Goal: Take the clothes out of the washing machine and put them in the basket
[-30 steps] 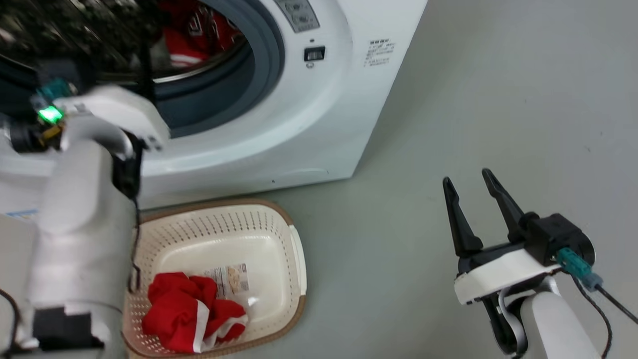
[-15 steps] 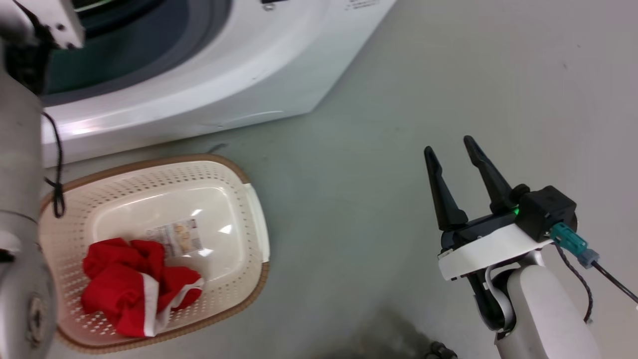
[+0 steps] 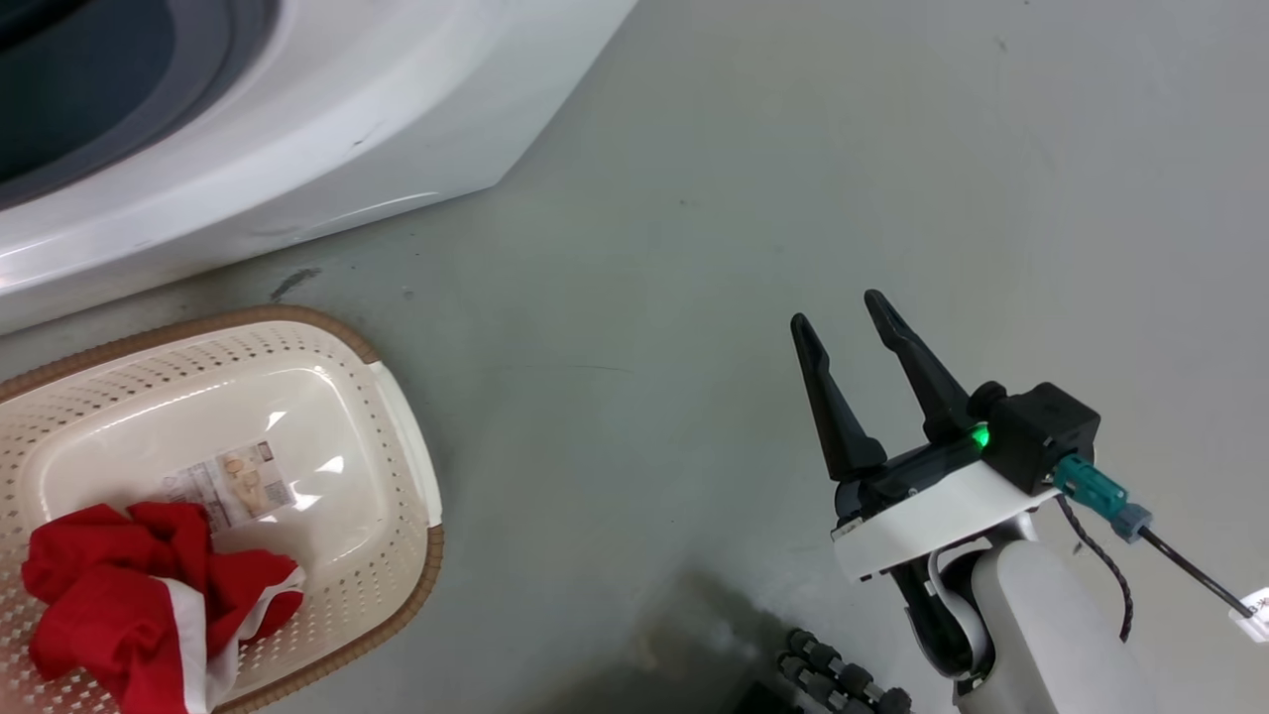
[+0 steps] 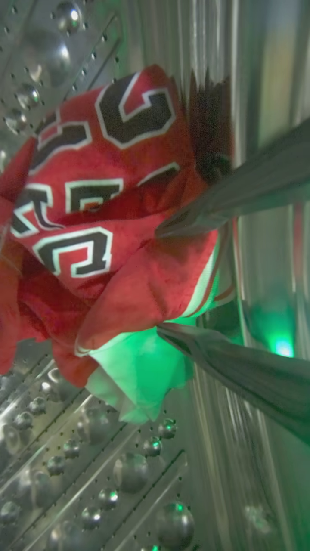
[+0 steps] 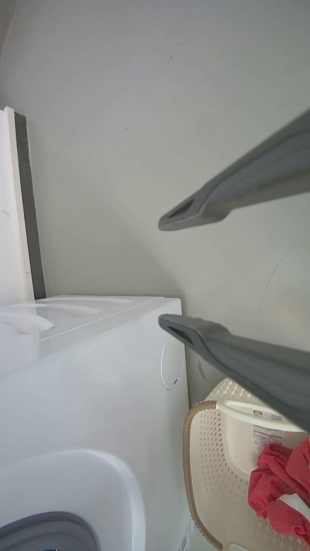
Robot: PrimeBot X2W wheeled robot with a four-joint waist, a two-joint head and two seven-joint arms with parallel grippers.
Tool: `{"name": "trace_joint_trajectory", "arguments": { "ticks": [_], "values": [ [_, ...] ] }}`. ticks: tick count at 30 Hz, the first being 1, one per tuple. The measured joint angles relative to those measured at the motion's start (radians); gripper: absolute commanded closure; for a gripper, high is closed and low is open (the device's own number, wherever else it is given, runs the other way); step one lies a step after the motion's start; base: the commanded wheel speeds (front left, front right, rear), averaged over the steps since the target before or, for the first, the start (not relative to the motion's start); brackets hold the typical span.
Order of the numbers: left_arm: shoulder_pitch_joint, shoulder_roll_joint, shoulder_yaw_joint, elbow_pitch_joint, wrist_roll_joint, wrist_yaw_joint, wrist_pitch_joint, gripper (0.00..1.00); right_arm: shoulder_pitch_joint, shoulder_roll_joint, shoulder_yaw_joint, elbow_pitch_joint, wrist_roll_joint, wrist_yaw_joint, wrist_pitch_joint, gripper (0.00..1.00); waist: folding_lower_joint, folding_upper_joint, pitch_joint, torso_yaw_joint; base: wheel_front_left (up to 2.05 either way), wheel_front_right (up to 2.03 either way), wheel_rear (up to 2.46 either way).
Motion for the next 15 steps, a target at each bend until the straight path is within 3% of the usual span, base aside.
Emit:
{"name": "trace_joint_trajectory", "arguments": {
  "ticks": [3,4,5,7,15],
  "values": [
    [-0.012,0.013,0.000,0.007,-0.007,0.012,0.060,0.00,0.008,0.000,0.012,-0.003,0.006,0.000,0.000,0.00,0.0000,0.0000,0.005,-0.016,0.00,0.00,0.00],
    [-0.016,0.019,0.001,0.007,-0.009,0.017,0.074,0.13,0.009,0.000,0.015,-0.004,0.010,0.000,0.000,0.00,0.0000,0.0000,0.005,-0.020,0.00,0.00,0.00],
    [-0.016,0.022,0.002,0.007,-0.012,0.021,0.081,0.63,0.010,0.000,0.019,-0.005,0.012,0.000,0.000,0.00,0.0000,0.0000,0.004,-0.024,0.00,0.00,0.00],
    [-0.016,0.025,0.002,0.001,-0.015,0.029,0.094,1.00,0.013,0.000,0.025,-0.008,0.018,0.000,0.000,0.00,0.0000,0.0000,0.003,-0.028,0.00,0.00,0.00],
    [0.033,0.024,-0.008,-0.088,-0.015,0.077,0.023,1.00,0.013,0.000,0.029,-0.006,0.022,0.000,0.000,0.00,-0.0001,0.0000,-0.018,-0.024,0.00,0.00,0.00]
  ]
}}
